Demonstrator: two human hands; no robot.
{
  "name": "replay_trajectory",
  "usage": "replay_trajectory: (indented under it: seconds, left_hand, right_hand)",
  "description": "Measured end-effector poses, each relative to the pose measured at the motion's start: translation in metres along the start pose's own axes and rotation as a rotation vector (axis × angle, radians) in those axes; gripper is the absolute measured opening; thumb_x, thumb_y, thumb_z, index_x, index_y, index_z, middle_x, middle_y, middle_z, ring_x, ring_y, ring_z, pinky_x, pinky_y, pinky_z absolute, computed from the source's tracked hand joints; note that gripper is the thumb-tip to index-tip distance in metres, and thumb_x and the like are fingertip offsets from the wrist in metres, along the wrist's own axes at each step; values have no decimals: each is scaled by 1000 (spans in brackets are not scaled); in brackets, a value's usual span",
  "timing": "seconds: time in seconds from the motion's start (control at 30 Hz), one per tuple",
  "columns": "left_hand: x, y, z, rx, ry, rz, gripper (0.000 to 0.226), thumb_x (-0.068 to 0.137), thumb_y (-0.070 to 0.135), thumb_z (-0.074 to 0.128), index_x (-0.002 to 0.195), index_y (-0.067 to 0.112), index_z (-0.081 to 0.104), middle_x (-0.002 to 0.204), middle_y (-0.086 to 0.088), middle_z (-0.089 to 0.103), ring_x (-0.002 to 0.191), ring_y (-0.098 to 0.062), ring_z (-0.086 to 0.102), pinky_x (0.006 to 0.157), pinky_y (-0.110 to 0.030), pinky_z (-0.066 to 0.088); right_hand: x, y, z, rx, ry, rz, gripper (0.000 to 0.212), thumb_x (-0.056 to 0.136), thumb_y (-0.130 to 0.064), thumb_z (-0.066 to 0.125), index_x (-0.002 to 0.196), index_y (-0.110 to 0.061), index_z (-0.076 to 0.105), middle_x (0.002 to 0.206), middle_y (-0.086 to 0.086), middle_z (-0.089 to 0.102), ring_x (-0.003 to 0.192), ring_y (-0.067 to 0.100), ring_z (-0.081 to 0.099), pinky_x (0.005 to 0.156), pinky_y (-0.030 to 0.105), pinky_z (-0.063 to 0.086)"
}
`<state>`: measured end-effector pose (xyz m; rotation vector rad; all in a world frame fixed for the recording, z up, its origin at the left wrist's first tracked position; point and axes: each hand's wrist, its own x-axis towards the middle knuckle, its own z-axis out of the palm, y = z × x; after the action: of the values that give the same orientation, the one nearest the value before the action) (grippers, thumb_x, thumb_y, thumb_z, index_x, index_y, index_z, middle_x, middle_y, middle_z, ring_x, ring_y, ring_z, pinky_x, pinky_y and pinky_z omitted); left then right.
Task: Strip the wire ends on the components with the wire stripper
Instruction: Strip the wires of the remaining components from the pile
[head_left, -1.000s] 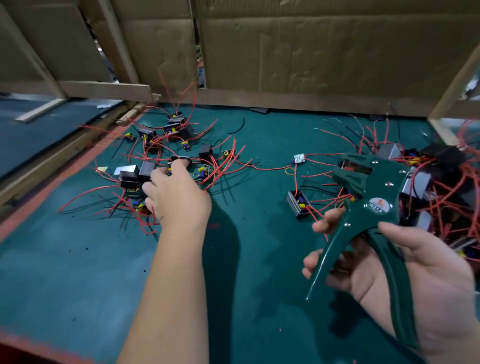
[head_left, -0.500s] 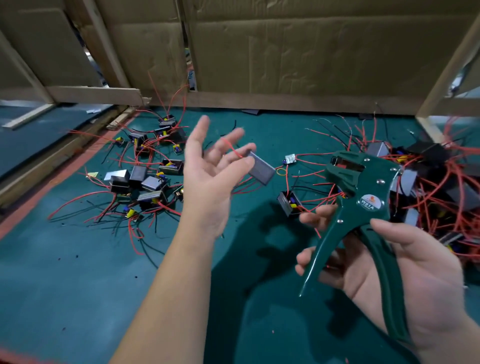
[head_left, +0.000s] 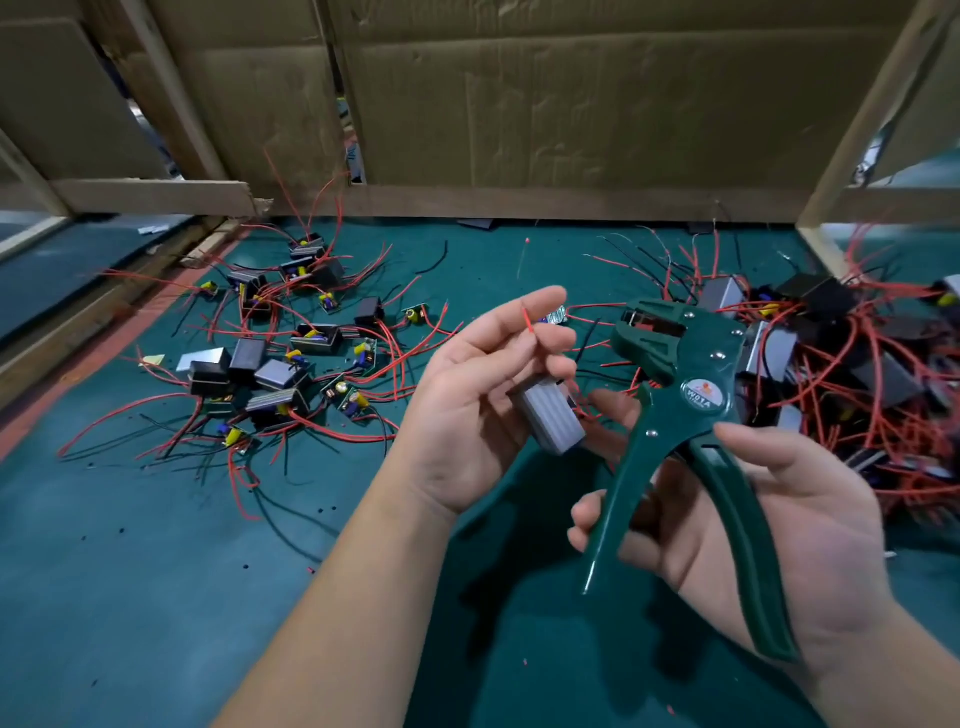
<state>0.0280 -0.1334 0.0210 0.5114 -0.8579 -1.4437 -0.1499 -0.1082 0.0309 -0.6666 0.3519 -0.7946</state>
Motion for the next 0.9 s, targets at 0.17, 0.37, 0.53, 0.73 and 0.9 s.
replay_trajectory:
  seconds: [0.17, 0.37, 0.53, 0.73, 0.9]
  left_hand:
    - [2, -4, -3, 142, 100, 35, 24, 87, 7, 56, 97, 19, 75, 93, 0, 73, 85, -10, 67, 73, -21, 54]
    - [4, -15, 0, 340, 289, -14, 24, 91, 6, 58, 94, 22, 75, 84, 5, 66, 78, -9, 55, 81, -30, 46]
    - [0, -14, 5, 361, 259, -87, 20, 94, 11, 57, 105, 23, 68, 90, -3, 67, 68, -12, 59, 60, -28, 53]
    - [3, -17, 4, 362, 253, -111, 30, 88, 3, 63, 114, 18, 58, 85, -2, 73, 73, -10, 65, 71, -30, 53]
    - [4, -11, 2, 172, 241, -201, 31, 87, 3, 60, 118, 1, 59, 93, -11, 69, 62, -19, 61, 56, -24, 49]
  right_hand:
    - [1, 3, -1, -40, 39, -19, 80, 47, -31, 81, 117, 3, 63, 98, 24, 63, 72, 46, 64, 67, 50, 54]
    - [3, 6, -3, -150, 67, -145, 68, 52, -32, 81, 113, -5, 68, 117, 26, 63, 75, 47, 64, 73, 56, 53]
    - [2, 8, -9, -191, 85, -201, 72, 51, -30, 82, 117, -4, 65, 115, 23, 65, 75, 49, 64, 71, 56, 53]
    - [1, 10, -14, -233, 55, -225, 77, 53, -31, 83, 122, -2, 61, 114, 25, 64, 76, 51, 63, 69, 56, 52]
    - [-4, 7, -16, -105, -180, -137, 58, 75, -6, 67, 127, 11, 49, 103, 38, 59, 87, 50, 62, 77, 50, 52]
